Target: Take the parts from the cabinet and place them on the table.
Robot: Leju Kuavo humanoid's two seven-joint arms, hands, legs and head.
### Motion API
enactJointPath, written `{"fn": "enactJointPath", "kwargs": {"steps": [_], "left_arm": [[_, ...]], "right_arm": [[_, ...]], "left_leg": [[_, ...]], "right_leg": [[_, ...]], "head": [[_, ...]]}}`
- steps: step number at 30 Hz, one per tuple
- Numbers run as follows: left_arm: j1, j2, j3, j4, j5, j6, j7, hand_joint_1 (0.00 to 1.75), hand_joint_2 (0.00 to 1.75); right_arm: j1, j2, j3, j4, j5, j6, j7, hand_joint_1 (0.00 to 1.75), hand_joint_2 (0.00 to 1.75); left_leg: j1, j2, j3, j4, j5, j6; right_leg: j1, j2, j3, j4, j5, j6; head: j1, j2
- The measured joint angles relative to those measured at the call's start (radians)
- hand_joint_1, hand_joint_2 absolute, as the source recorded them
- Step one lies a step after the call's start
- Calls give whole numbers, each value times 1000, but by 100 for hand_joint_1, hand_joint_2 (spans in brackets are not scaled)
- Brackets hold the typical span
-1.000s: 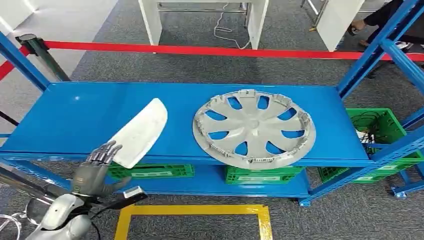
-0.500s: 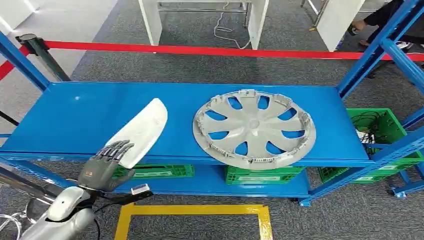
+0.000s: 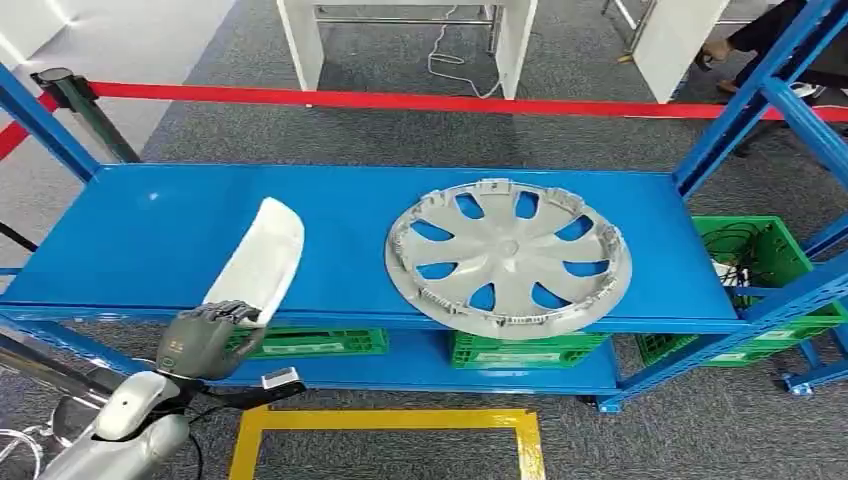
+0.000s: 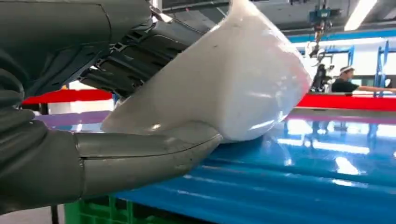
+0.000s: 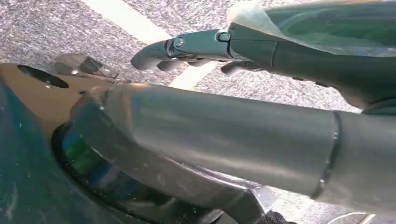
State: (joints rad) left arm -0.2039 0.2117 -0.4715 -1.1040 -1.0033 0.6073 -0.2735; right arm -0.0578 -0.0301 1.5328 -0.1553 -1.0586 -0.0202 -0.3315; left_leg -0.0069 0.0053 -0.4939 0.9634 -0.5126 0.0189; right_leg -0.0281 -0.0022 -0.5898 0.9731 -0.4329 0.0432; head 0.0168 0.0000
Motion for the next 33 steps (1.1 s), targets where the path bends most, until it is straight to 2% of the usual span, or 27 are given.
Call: {"fn": "enactJointPath", "kwargs": {"steps": [8,33], "left_arm": [[5,0,17,-17,-3,38,-14,175,175],[13,0,29,-35,-4,67,-14,175,175]], "right_arm": [[0,0,0,0,-1,0,-3,0,0],[0,0,0,0,-7,0,-8,0,0]], "left_leg": [[0,0,0,0,0,0],[0,0,0,0,0,0]], "right_leg": [[0,0,0,1,0,0],[0,0,0,1,0,0]], "head": [[0,0],[0,0]]}}
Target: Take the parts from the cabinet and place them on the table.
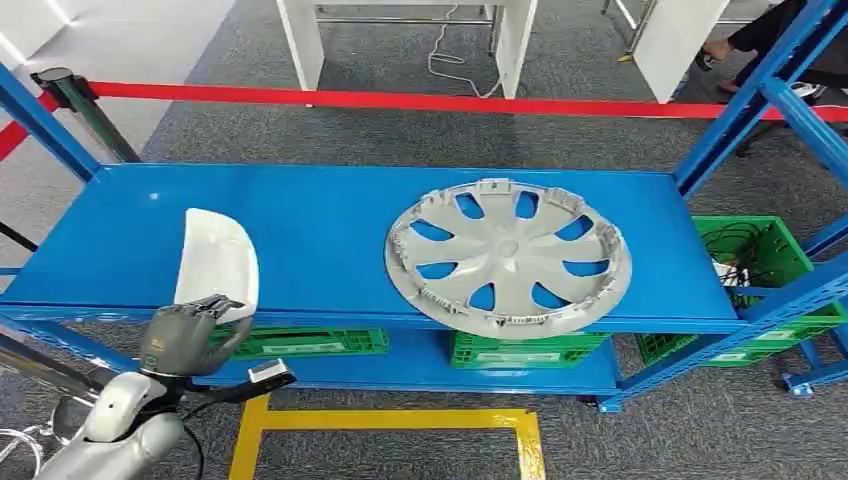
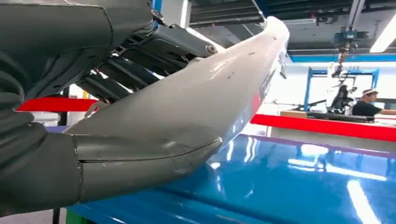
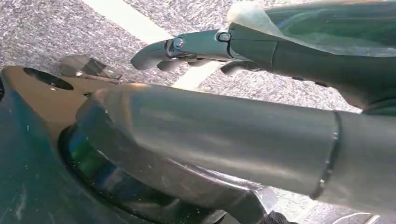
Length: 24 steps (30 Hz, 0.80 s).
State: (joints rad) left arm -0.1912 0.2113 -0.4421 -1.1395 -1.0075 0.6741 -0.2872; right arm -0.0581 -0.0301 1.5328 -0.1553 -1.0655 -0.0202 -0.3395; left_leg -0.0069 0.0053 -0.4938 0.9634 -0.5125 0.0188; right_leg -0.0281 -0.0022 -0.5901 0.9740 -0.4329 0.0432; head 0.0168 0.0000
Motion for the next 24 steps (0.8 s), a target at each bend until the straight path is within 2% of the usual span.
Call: {"fn": "enactJointPath", "kwargs": {"steps": [8,12,17,24], "left_arm": [[18,-1,27,-45,17,9,-5,175,175],[28,-1,46,-72,-12,16,-23,175,175],[56,-10,101,-148,-66,18,-68,175,175],[85,-26,181,-281,-82,20,-119,175,175]], "right_arm": [[-3,0,0,0,-2,0,-4,0,0],[-4,0,0,0,-4,-1,-4,0,0],[-4,0,0,0,-11,-2,-6,0,0],[-4,0,0,0,-15,-2,-11,0,0]], "left_leg": [[0,0,0,0,0,0],[0,0,0,0,0,0],[0,0,0,0,0,0],[0,0,0,0,0,0]], "right_leg": [[0,0,-1,0,0,0],[0,0,-1,0,0,0],[0,0,-2,0,0,0],[0,0,-2,0,0,0]], "head": [[0,0],[0,0],[0,0],[0,0]]}}
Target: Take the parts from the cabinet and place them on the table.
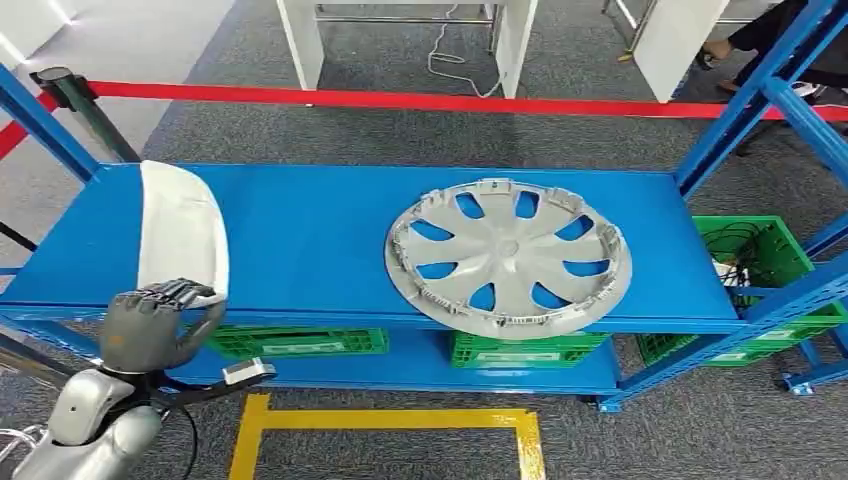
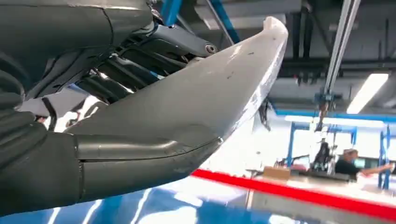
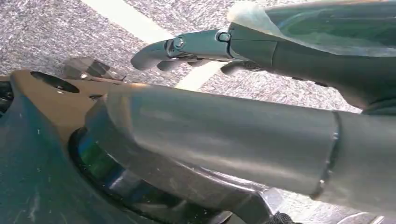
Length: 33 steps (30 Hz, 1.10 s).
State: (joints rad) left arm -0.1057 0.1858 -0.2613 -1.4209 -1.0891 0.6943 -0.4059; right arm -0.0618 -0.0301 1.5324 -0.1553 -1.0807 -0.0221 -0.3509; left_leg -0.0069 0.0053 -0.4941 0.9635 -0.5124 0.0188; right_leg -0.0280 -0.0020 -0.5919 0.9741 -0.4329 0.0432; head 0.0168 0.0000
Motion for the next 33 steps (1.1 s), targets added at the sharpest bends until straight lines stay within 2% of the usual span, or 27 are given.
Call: {"fn": "enactJointPath", "kwargs": {"steps": [7,8,10,12,13,14,16,17,18,19,21,22,23,24,26,27,28,29,30,31,32,33], "left_arm": [[22,-10,46,-94,-9,0,-17,175,175],[25,-11,53,-103,-9,0,-19,175,175],[30,-13,63,-116,-8,0,-23,175,175],[32,-14,66,-129,-6,0,-23,175,175],[32,-16,67,-131,-6,0,-23,175,175],[32,-19,68,-132,-6,1,-23,175,175],[39,-20,69,-132,-9,1,-23,175,175],[41,-21,69,-132,-12,1,-23,175,175],[43,-22,69,-132,-12,1,-23,175,175],[45,-23,69,-132,-13,1,-23,175,175],[46,-24,69,-132,-14,1,-23,175,175],[46,-26,69,-132,-14,1,-23,175,175],[46,-27,69,-133,-14,1,-23,175,175],[45,-27,70,-134,-14,2,-23,175,175],[46,-28,70,-135,-15,2,-23,175,175],[47,-28,70,-135,-15,2,-23,175,175],[47,-27,71,-135,-15,2,-23,175,175],[47,-27,72,-137,-15,2,-23,175,175],[47,-27,74,-137,-15,2,-23,175,175],[47,-27,76,-137,-15,2,-23,175,175],[49,-27,77,-137,-15,2,-23,175,175],[49,-27,79,-137,-15,2,-23,175,175]], "right_arm": [[0,0,0,0,-6,-1,-1,0,0],[0,1,0,-1,-6,-1,-1,0,0],[1,1,0,-2,-7,0,-1,0,0],[1,1,0,-2,-9,0,-1,0,0],[1,1,0,-2,-10,0,-1,0,0],[2,1,0,-2,-10,0,-1,0,0],[2,1,0,-2,-10,-1,-1,0,0],[3,1,0,-3,-10,-1,-1,0,0],[3,1,0,-3,-10,-1,-1,0,0],[3,1,0,-3,-10,-1,-1,0,0],[2,1,0,-3,-10,-2,-1,0,0],[0,1,0,-3,-10,-3,-1,0,0],[-4,1,0,-3,-10,-4,-1,0,0],[-5,1,-1,-3,-10,-4,-1,0,0],[-2,1,-1,-4,-10,-4,-1,0,0],[-1,1,-1,-4,-10,-4,-1,0,0],[-2,3,-1,-5,-10,-4,-1,0,0],[-3,2,-1,-5,-10,-5,-1,0,0],[-3,2,-1,-5,-11,-6,-1,0,0],[-3,2,-1,-5,-11,-6,-1,0,0],[-3,2,-1,-5,-11,-6,-1,0,0],[-3,2,-1,-5,-11,-6,-1,0,0]], "left_leg": [[0,0,0,0,0,0],[-5,-1,-4,10,-1,4],[-5,-1,-5,13,0,6],[0,0,-2,0,18,20],[4,5,0,-7,25,24],[5,5,-5,-6,28,29],[2,6,-16,-1,30,32],[0,7,-23,3,33,32],[-1,7,-30,8,34,31],[-1,7,-36,13,34,31],[-1,5,-46,29,33,28],[0,4,-50,38,30,24],[-3,5,-59,41,31,15],[-5,4,-66,48,34,8],[-4,4,-73,52,43,-5],[-5,3,-76,54,45,-9],[-1,-2,-82,63,24,-15],[1,-2,-94,96,-19,-23],[5,-2,-113,162,-73,-29],[9,-2,-134,240,-122,-34],[12,-2,-149,305,-154,-38],[14,-2,-149,336,-159,-41]], "right_leg": [[0,0,0,0,0,0],[-4,-1,0,-4,4,6],[-4,-1,0,-3,8,8],[-2,0,-1,-7,12,20],[-2,0,-14,5,-17,17],[-1,1,-27,51,-62,15],[-1,1,-84,220,-156,14],[-1,1,-108,295,-185,15],[-1,1,-112,324,-186,15],[-1,1,-89,302,-165,14],[-1,0,9,147,-92,8],[0,1,55,62,-79,4],[3,3,80,44,-106,1],[6,4,74,41,-92,-1],[7,5,66,41,-96,-6],[4,4,60,37,-89,-16],[-1,-1,56,33,-81,-26],[0,0,48,33,-75,-34],[1,-1,40,33,-69,-41],[3,-3,32,34,-63,-42],[4,-3,23,35,-57,-44],[4,-4,13,38,-51,-43]], "head": [[0,0],[-1,0],[0,0],[0,0],[1,0],[4,0],[10,0],[10,0],[10,0],[10,0],[10,0],[11,0],[11,0],[10,0],[10,0],[10,0],[11,0],[3,0],[-3,0],[-3,0],[-3,0],[-3,0]]}}
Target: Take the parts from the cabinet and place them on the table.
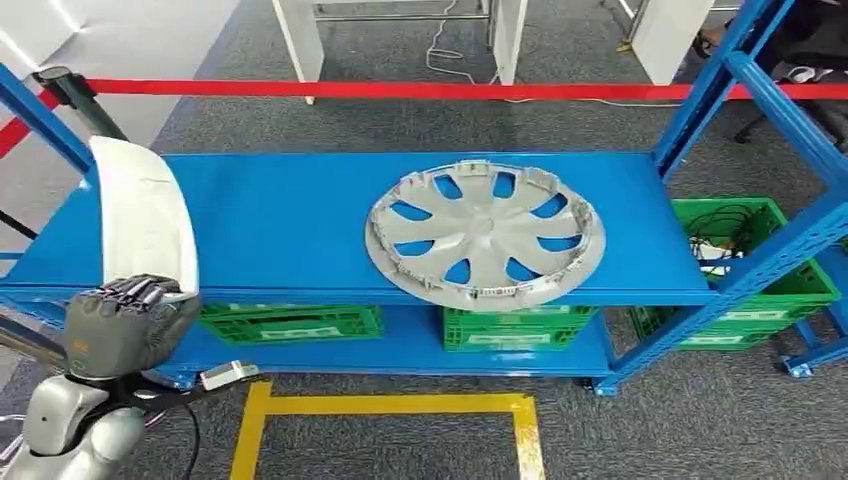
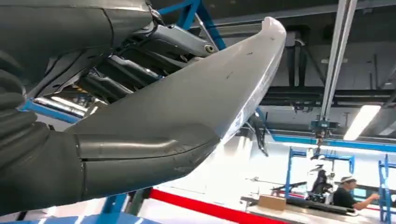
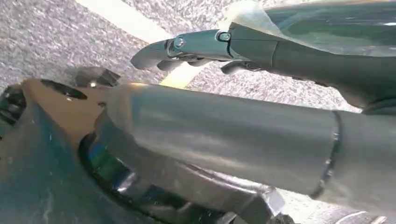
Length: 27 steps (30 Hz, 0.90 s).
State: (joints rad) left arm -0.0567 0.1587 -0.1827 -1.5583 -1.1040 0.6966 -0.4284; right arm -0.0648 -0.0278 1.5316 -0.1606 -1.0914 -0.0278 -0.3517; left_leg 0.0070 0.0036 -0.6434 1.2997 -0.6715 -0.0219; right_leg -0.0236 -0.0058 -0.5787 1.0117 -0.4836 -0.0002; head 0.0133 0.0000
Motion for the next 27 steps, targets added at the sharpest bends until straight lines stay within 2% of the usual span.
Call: {"fn": "enactJointPath", "kwargs": {"steps": [1,2,3,4,5,6,8,9,10,11,12,13,14,15,16,17,18,19,20,21,22,24,25,26,27], "left_arm": [[0,0,0,0,0,0,0,175,175],[0,0,0,0,0,0,0,175,175],[0,0,1,0,0,0,0,175,175],[-1,0,1,-1,0,0,0,175,175],[-2,0,1,-1,0,0,0,175,175],[-2,0,2,-4,0,0,0,175,175],[-2,0,2,-5,0,0,0,175,175],[1,0,2,-5,0,0,1,175,175],[3,-1,1,-5,0,0,4,175,175],[4,-1,2,-6,0,0,4,175,175],[9,-1,2,-10,0,0,5,175,175],[16,-1,5,-14,1,0,5,175,175],[27,0,9,-19,3,0,5,175,175],[38,1,16,-26,6,0,4,175,175],[50,3,26,-34,17,0,-3,175,175],[62,7,38,-43,27,0,-10,175,175],[76,8,47,-53,37,0,-19,175,175],[96,10,61,-66,45,0,-30,175,175],[114,11,80,-81,52,1,-40,175,175],[131,13,97,-97,60,1,-47,175,175],[143,14,116,-110,68,1,-54,175,175],[166,19,141,-126,82,1,-61,175,175],[182,23,153,-135,91,2,-65,175,175],[196,26,169,-141,101,2,-71,175,175],[203,32,182,-144,105,2,-75,175,175]], "right_arm": [[0,0,0,0,0,0,0,0,0],[0,0,0,0,0,0,0,0,0],[0,0,0,0,0,0,0,0,0],[0,0,0,0,0,0,0,0,0],[0,0,0,0,0,0,0,0,0],[-2,0,0,0,0,0,0,0,0],[-2,0,0,0,0,0,0,0,0],[1,0,0,0,0,0,0,0,0],[2,0,0,0,0,-1,0,0,0],[3,0,0,0,0,-2,0,0,0],[3,0,0,0,2,-2,0,0,0],[2,0,0,0,3,-2,2,0,0],[1,1,0,0,3,-6,5,0,0],[-1,8,0,0,3,-12,11,0,0],[-3,15,0,-1,4,-27,24,0,0],[-4,29,0,-2,6,-40,35,0,0],[-6,32,0,-3,12,-51,45,0,0],[-9,41,0,-6,17,-57,51,0,0],[-14,42,1,-6,21,-61,55,0,0],[-18,48,2,-7,26,-65,57,0,0],[-20,54,3,-8,30,-66,59,0,0],[-23,64,5,-11,35,-69,67,0,0],[-22,72,7,-13,36,-71,71,0,0],[-25,74,10,-14,36,-75,76,0,0],[-25,76,11,-15,39,-77,77,0,0]], "left_leg": [[2,0,16,-7,19,-2],[5,0,47,-49,56,-3],[7,0,94,-123,99,-3],[10,0,147,-211,130,-3],[9,-1,184,-278,113,-3],[3,-5,196,-307,112,2],[-1,-6,181,-307,116,11],[-2,-6,173,-307,125,21],[7,-1,163,-317,138,34],[4,1,150,-315,150,41],[3,3,137,-315,158,50],[0,3,125,-314,167,52],[-4,5,112,-314,178,54],[-8,7,99,-312,187,56],[-12,8,84,-311,198,57],[-16,8,70,-308,207,58],[-19,7,58,-307,215,57],[-22,7,49,-306,223,56],[-22,8,47,-305,230,54],[-29,8,41,-300,238,50],[-26,9,36,-300,251,46],[-22,9,27,-304,270,38],[-25,5,19,-300,266,32],[-21,-1,7,-284,229,21],[-18,-2,-6,-235,165,15]], "right_leg": [[0,0,-10,3,5,1],[-1,0,-20,7,11,2],[-2,0,-30,11,16,6],[-3,1,-36,14,21,11],[1,2,-42,15,26,18],[3,2,-46,16,36,24],[1,1,-54,8,58,37],[1,2,-57,4,69,47],[-3,4,-68,7,59,51],[-1,3,-78,28,11,53],[0,5,-96,79,-52,54],[1,4,-109,154,-114,55],[2,4,-119,228,-157,55],[4,4,-120,280,-166,53],[6,4,-109,305,-138,49],[8,4,-82,292,-89,44],[12,5,-42,251,-48,36],[17,5,17,176,-27,24],[23,8,83,84,-44,13],[27,7,155,-23,-75,5],[28,8,165,-60,-93,9],[33,8,158,-54,-83,8],[22,6,144,-69,-75,6],[21,4,144,-67,-69,-1],[21,2,129,-61,-61,-13]], "head": [[-1,0],[0,0],[0,0],[0,0],[-1,0],[2,0],[0,0],[2,0],[0,0],[1,0],[6,0],[9,0],[9,0],[9,0],[10,0],[9,0],[9,0],[9,0],[8,0],[8,0],[6,0],[7,0],[8,0],[3,0],[-2,0]]}}
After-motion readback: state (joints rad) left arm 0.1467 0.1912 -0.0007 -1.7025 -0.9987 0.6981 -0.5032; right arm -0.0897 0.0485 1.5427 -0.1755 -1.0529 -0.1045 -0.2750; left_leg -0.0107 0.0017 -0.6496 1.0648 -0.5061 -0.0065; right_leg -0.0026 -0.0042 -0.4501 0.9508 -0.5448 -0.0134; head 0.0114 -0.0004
